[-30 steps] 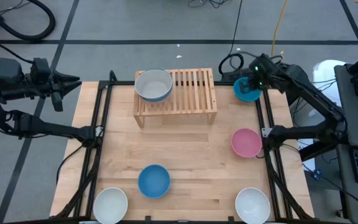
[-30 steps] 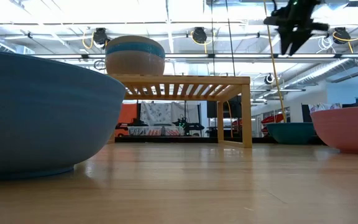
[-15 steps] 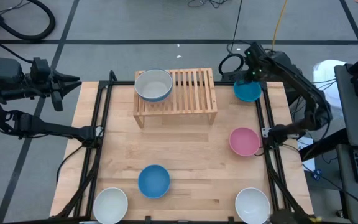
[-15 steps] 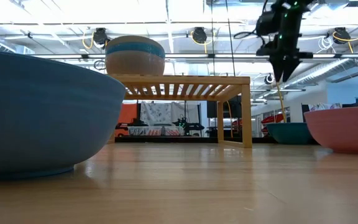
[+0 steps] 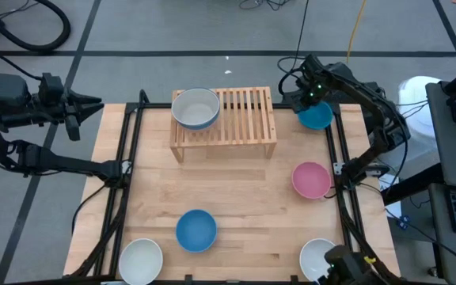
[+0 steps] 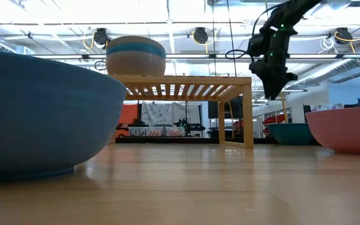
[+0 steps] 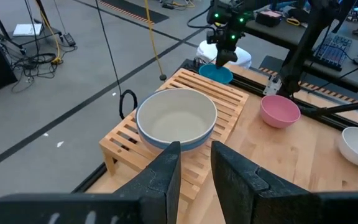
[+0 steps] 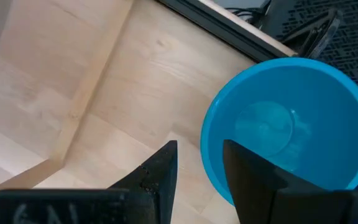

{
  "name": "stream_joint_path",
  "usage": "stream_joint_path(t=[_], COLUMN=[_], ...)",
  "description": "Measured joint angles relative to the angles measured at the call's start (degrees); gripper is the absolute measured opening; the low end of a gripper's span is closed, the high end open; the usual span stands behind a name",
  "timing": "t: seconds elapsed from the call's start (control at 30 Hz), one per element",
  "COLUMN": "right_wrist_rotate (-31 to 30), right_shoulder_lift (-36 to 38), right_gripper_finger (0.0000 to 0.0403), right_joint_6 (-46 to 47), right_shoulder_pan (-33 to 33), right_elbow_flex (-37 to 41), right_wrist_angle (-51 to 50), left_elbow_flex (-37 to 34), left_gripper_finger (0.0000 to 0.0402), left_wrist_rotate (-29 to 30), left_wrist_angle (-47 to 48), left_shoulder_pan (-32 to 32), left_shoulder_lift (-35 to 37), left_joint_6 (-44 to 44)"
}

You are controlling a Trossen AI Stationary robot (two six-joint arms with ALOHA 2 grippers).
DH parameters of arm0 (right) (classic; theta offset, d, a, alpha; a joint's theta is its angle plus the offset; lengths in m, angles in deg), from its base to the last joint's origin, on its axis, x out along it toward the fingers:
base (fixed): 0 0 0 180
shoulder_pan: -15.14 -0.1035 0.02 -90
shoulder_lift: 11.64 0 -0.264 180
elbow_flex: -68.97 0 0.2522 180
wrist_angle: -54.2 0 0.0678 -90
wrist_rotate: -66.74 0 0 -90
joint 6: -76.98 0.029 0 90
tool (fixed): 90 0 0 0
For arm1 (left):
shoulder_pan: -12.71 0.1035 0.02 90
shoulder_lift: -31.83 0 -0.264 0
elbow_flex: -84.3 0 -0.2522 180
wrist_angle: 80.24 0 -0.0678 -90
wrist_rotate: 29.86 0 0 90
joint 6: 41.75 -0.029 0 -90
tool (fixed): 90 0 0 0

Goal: Place and stack bowls onto a shelf
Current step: Stack the top blue bowl on top of the gray bowl on the shelf

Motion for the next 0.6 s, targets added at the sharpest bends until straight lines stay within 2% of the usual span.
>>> stream_joint_path(t=[0.6], right_wrist_rotate=[1.64], right_shoulder_lift=[-6.96], right_gripper_finger=[0.0121], right_joint_6=[-0.85], right_shoulder_pan=[1.19], right_elbow_flex=[0.40], right_wrist_angle=[-1.33], left_elbow_flex=[0.00], left_gripper_finger=[0.0095], left_wrist_rotate=[0.00], left_wrist_angle=[0.00], left_shoulder_pan=[0.01], left_shoulder_lift=[0.00], left_joint_6=[0.25])
